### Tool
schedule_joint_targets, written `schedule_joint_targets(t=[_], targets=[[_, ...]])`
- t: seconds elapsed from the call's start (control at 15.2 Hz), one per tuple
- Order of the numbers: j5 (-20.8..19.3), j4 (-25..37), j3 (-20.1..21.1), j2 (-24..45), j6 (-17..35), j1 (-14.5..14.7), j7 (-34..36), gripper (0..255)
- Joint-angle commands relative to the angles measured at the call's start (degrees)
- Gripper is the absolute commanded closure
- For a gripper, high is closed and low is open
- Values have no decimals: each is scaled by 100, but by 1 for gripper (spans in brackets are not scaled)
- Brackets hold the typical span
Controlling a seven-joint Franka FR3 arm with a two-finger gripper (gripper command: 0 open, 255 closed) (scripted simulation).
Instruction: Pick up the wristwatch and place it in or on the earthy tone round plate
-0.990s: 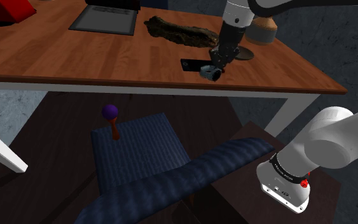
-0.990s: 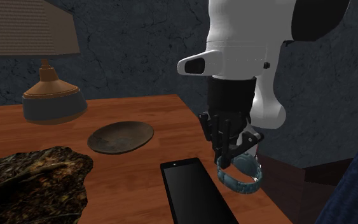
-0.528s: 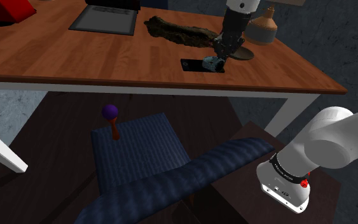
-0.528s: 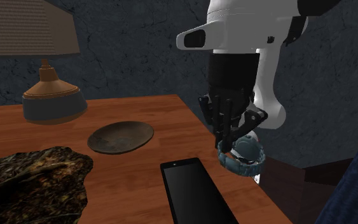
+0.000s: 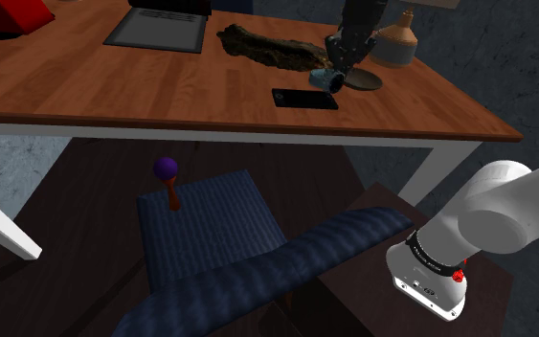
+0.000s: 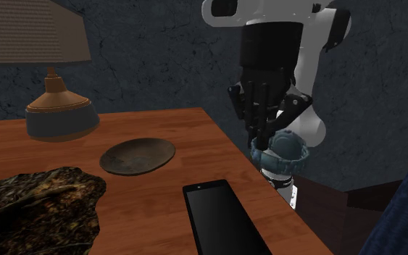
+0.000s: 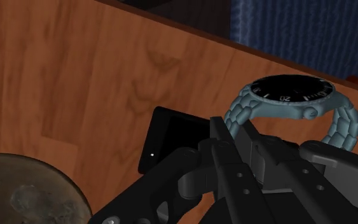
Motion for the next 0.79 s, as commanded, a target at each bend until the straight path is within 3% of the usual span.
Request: schedule_joint_targets(t=[0.0,0.73], targets=[[-7,197,-6,37,-162,-4,1,255],[-443,605,-1105,512,-111,-521,-1510,255]])
